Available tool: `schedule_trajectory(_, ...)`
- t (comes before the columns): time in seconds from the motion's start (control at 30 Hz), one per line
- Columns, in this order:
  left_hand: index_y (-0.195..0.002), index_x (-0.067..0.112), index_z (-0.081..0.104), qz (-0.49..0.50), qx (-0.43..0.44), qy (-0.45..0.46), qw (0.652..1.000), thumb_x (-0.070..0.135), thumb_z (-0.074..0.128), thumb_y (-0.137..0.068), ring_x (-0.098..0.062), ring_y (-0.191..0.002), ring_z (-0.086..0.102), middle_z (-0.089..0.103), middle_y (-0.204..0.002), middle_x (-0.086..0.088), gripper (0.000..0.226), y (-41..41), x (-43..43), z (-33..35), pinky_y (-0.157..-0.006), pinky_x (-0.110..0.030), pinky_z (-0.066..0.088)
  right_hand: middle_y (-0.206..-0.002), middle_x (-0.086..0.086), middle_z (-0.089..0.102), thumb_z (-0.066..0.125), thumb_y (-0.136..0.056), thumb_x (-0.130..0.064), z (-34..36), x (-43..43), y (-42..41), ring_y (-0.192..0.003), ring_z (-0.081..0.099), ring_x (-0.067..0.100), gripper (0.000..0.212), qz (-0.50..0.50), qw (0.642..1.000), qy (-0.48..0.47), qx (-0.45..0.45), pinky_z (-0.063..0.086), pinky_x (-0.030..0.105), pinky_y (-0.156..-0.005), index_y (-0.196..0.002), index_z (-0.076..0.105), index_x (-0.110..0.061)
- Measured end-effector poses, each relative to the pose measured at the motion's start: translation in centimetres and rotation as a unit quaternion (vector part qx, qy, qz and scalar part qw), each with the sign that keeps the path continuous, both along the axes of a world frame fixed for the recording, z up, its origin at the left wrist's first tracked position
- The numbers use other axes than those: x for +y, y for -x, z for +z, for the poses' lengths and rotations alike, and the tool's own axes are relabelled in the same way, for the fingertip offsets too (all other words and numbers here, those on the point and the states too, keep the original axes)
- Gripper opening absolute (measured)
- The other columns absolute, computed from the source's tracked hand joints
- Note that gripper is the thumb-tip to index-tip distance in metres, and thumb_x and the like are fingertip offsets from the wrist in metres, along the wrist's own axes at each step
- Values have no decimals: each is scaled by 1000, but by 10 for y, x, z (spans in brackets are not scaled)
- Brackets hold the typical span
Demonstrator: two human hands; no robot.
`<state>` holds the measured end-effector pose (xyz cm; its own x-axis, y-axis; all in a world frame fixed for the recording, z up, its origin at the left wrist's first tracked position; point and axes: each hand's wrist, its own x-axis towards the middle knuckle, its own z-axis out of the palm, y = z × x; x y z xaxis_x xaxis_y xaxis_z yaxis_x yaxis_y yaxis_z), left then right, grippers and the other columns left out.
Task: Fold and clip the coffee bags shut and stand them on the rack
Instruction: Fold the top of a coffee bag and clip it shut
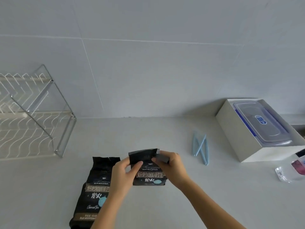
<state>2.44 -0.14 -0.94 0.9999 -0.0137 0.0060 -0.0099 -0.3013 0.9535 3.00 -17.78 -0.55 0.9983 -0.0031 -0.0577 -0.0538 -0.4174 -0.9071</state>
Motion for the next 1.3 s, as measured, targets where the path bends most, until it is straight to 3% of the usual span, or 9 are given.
schedule_trajectory(0.17,-82,28,71,-18,99,51,994,14,68,-83,-17,-91,69,76,-86,3,14,-2,5,-21,-86,-40,54,-75,10,72,63,-86,-30,-7,7,1,-71,68,27,20,-6,997,36,67,54,41,-63,-67,61,-25)
schedule_trajectory(0.27,-82,33,71,-16,82,57,995,16,70,-81,-5,-88,68,76,-85,10,17,-2,11,-25,-83,-31,54,-61,-1,63,63,-84,-25,-9,9,2,-58,59,15,30,1,999,34,31,46,32,-55,-57,56,-35)
schedule_trajectory(0.43,-84,25,66,-26,106,76,991,19,69,-81,-15,-87,69,74,-86,1,7,1,5,-25,-74,-32,58,-82,3,73,65,-85,-35,-16,1,0,-75,71,16,15,-34,993,-9,113,59,31,-66,-80,64,-21)
schedule_trajectory(0.63,-85,12,66,13,88,72,993,22,66,-83,-18,-86,68,73,-84,-3,11,6,5,-23,-76,-32,55,-71,-6,68,61,-89,-24,-14,-12,6,-70,65,12,14,-62,990,-92,84,51,24,-66,-76,60,-21)
schedule_trajectory(0.83,-79,7,67,28,166,150,974,22,59,-88,6,-64,66,74,-68,10,19,14,1,-19,-48,-2,44,-77,8,62,54,-93,-30,-24,-31,17,-79,52,18,34,-70,982,-113,131,47,41,-81,-74,61,-3)
schedule_trajectory(0.93,-91,12,68,-22,193,170,966,12,64,-85,-4,-78,70,76,-85,1,8,10,9,-17,-57,-9,51,-81,6,66,57,-91,-30,-27,-25,20,-81,57,18,30,-53,981,-141,126,46,36,-78,-77,62,-5)
schedule_trajectory(1.03,-106,15,59,-24,188,164,968,4,67,-81,-15,-97,66,70,-106,-7,28,8,10,-19,-63,-14,53,-91,2,73,69,-83,-21,-27,-16,19,-82,69,12,18,-49,987,-118,97,57,26,-70,-99,63,-16)
schedule_trajectory(1.2,-134,21,37,68,-35,-95,993,14,76,-74,-15,-126,44,46,-133,3,72,8,8,-26,-100,-31,41,-108,-15,59,77,-74,-17,-18,-12,5,-99,58,1,59,-82,996,-1,-43,52,22,-80,-120,44,-32)
schedule_trajectory(1.3,-128,26,51,-8,-137,-253,958,25,77,-73,-19,-139,27,32,-148,1,61,-2,4,-30,-113,-44,29,-132,-14,39,78,-71,-22,-21,-11,3,-119,40,1,50,11,991,93,-91,45,19,-92,-114,56,-36)
